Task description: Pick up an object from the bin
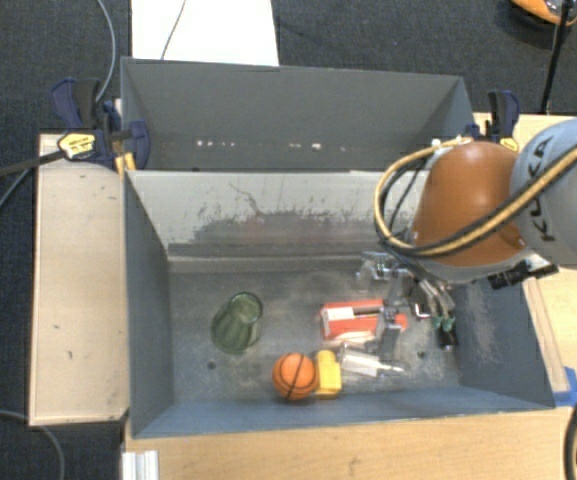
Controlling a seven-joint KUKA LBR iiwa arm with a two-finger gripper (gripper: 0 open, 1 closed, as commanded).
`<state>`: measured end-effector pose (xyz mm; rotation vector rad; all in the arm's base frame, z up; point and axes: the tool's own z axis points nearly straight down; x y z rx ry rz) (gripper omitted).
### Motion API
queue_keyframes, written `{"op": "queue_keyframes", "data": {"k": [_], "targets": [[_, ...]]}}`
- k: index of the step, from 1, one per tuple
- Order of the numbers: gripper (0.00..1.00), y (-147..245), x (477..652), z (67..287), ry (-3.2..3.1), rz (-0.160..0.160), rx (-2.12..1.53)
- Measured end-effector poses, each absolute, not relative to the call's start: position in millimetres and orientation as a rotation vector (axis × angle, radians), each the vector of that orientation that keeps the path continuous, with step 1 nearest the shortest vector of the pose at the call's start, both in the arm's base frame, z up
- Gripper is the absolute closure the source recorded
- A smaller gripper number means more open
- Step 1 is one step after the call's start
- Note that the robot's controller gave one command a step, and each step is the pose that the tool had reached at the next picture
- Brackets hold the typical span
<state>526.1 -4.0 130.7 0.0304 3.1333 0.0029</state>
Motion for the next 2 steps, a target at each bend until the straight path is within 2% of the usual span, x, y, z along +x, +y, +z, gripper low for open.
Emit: {"op": "queue_keyframes", "data": {"k": [1,2], "targets": [[0.0,-11,539.0,88,3.135,0.002,-0.152],[1.0,-2,537.6,71,3.131,0.001,0.187]]}}
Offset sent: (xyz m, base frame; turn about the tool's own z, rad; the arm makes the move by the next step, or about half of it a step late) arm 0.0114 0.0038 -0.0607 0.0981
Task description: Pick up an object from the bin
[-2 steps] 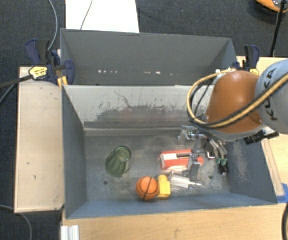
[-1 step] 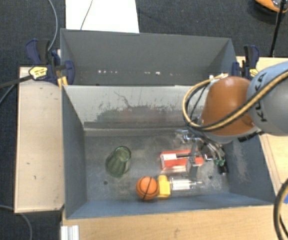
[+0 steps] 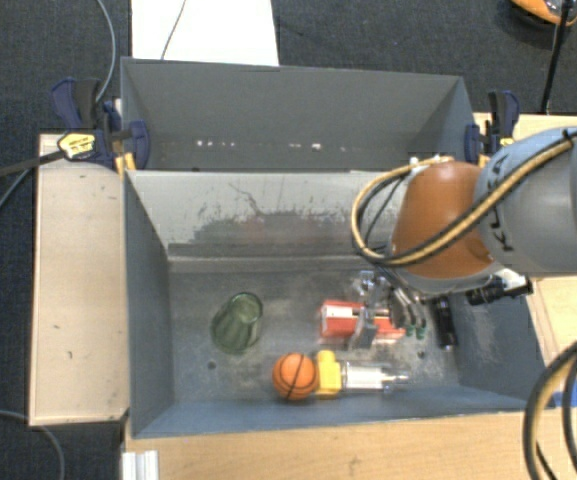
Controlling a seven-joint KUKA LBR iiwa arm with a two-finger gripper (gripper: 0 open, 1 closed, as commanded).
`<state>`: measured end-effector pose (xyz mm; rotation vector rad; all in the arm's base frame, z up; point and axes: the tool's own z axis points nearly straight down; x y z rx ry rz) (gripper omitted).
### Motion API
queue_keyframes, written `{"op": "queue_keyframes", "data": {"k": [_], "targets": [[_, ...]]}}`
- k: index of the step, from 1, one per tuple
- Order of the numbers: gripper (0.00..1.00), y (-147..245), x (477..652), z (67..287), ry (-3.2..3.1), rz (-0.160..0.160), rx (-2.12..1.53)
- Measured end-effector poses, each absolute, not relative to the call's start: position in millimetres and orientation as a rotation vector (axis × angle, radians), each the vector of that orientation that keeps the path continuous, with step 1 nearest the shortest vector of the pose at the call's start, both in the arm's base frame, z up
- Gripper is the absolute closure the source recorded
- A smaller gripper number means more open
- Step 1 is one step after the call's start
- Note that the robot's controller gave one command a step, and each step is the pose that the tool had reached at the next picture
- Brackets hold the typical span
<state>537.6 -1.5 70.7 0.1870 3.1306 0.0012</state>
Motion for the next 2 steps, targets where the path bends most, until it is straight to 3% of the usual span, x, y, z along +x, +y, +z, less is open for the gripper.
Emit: {"op": "queue_keyframes", "data": {"k": [2], "targets": [[1.0,-1.4,536.6,75.6,3.13,0.002,0.188]]}}
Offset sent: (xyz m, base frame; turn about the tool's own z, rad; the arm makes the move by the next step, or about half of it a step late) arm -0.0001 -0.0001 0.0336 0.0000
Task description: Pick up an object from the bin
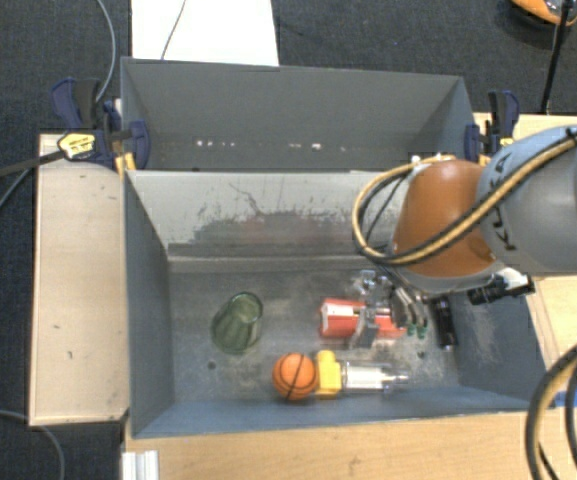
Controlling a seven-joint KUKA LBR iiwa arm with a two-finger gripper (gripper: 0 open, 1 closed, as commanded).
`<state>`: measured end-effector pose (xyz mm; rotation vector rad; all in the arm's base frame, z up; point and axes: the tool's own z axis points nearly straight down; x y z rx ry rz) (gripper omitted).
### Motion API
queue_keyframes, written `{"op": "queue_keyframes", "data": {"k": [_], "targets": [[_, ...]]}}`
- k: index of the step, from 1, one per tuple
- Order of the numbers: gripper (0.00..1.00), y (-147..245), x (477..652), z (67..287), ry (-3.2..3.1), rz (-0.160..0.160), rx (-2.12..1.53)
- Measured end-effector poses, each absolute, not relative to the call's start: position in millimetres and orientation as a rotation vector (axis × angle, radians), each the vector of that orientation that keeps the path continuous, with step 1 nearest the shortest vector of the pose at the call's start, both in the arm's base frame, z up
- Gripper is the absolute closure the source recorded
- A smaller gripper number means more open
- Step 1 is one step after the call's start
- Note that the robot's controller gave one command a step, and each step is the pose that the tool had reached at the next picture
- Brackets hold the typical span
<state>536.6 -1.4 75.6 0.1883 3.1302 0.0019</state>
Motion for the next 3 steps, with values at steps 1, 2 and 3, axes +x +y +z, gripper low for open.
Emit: {"op": "queue_keyframes", "data": {"k": [1,2,3], "targets": [[1.0,-1,536.2,88,3.132,0.003,0.189],[1.0,-1,536.9,101,3.129,0.003,0.19],[1.0,-1,537.4,112,3.127,0.003,0.191]]}}
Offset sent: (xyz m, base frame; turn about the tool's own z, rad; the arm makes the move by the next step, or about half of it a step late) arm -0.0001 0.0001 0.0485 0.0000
